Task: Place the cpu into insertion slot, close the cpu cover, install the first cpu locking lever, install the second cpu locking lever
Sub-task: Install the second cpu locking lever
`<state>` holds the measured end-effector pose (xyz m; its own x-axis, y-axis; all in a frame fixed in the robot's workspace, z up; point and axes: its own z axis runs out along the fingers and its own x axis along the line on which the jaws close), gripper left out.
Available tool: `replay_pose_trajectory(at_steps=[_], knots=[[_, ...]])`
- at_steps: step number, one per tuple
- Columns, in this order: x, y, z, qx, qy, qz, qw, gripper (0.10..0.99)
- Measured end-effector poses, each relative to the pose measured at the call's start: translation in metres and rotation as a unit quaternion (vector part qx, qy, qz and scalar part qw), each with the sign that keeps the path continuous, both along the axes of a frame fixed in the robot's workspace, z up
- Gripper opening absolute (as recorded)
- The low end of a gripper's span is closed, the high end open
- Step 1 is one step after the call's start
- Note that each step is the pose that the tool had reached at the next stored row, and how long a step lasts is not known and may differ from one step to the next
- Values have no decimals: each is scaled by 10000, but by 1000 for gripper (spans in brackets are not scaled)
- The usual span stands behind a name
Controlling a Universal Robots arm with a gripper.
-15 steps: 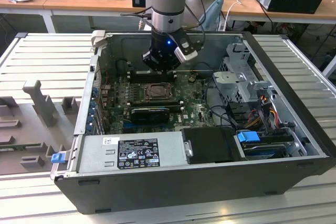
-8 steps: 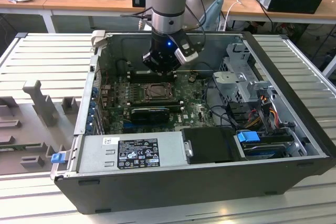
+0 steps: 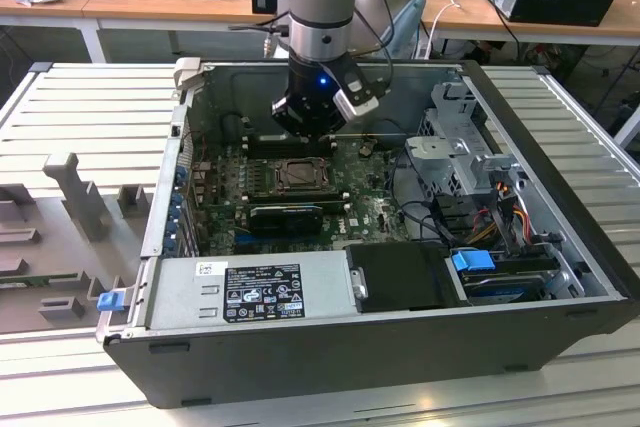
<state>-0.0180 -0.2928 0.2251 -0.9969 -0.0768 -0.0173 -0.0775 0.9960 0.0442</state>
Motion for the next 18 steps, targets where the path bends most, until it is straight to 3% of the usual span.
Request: replay_pose_trajectory(at_steps=[4,12,18], knots=[[0,0,63,-2,0,0,10000,106],[0,-90,66,-2,0,0,10000,106],[0,-96,114,-2,0,0,10000,106]])
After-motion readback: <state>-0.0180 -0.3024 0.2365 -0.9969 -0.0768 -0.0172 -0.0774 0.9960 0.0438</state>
